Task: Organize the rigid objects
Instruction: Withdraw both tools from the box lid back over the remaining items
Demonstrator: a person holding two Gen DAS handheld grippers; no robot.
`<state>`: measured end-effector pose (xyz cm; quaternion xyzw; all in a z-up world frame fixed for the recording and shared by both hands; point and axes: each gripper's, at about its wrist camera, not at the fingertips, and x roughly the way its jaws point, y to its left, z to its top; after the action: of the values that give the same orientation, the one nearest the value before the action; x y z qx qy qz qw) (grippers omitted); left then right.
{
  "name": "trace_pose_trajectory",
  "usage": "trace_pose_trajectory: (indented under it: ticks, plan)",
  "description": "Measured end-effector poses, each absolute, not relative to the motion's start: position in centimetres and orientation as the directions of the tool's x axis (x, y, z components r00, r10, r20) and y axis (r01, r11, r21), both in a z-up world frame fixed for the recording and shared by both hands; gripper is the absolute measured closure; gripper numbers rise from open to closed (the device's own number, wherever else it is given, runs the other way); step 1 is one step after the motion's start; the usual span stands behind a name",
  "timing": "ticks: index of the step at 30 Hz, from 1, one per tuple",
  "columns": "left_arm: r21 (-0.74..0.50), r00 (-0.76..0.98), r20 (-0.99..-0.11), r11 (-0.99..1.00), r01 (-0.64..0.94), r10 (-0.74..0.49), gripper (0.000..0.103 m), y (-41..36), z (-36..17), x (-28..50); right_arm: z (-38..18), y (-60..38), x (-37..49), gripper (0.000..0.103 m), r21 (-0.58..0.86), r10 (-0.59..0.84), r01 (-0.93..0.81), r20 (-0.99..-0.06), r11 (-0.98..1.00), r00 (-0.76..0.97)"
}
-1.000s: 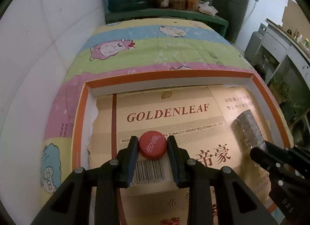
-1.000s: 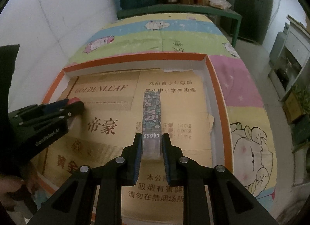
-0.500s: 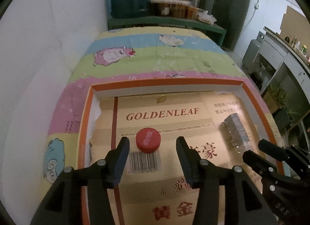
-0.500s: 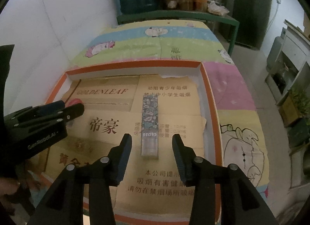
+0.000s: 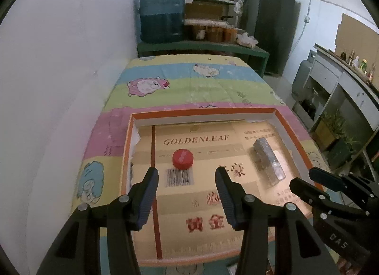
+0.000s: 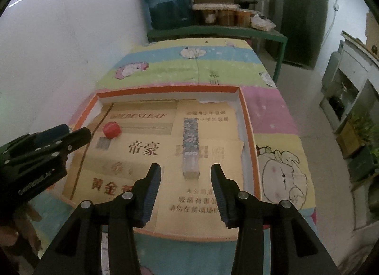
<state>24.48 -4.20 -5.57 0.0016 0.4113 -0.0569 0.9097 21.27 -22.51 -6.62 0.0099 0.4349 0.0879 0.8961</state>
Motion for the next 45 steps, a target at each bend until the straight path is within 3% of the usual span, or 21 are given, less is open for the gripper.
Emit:
trace_pose_trajectory:
  ticks: [24, 27, 30, 45]
  plan:
    - [-0.026, 0.758, -0.648, 0.997, 0.070, -0.070, 0.053, -2.0, -1.0, 13.9, -1.5, -20.5, 11.8, 0.055, 0.074, 0.185, -0.189, -0.706, 0.979, 0.683]
    - [-0.028, 0.770, -0.634, 0.997, 0.067, -0.069, 0.045, -1.7, -0.8, 12.8, -1.0, -20.3, 10.6, 0.052, 0.067, 0.186, -0.195, -0.697, 0.979, 0.693]
    - [-0.030, 0.779, -0.622, 0.997, 0.075, -0.078, 0.045, -1.5, -0.7, 11.5, -0.5, -20.0, 9.5, 0.052, 0.059, 0.183, -0.197, -0.687, 0.979, 0.703]
    - [-0.030, 0.777, -0.628, 0.999, 0.044, -0.053, 0.045, 0.0, -1.7, 6.3, 0.5, -18.7, 4.2, 0.051, 0.032, 0.180, -0.210, -0.653, 0.977, 0.735]
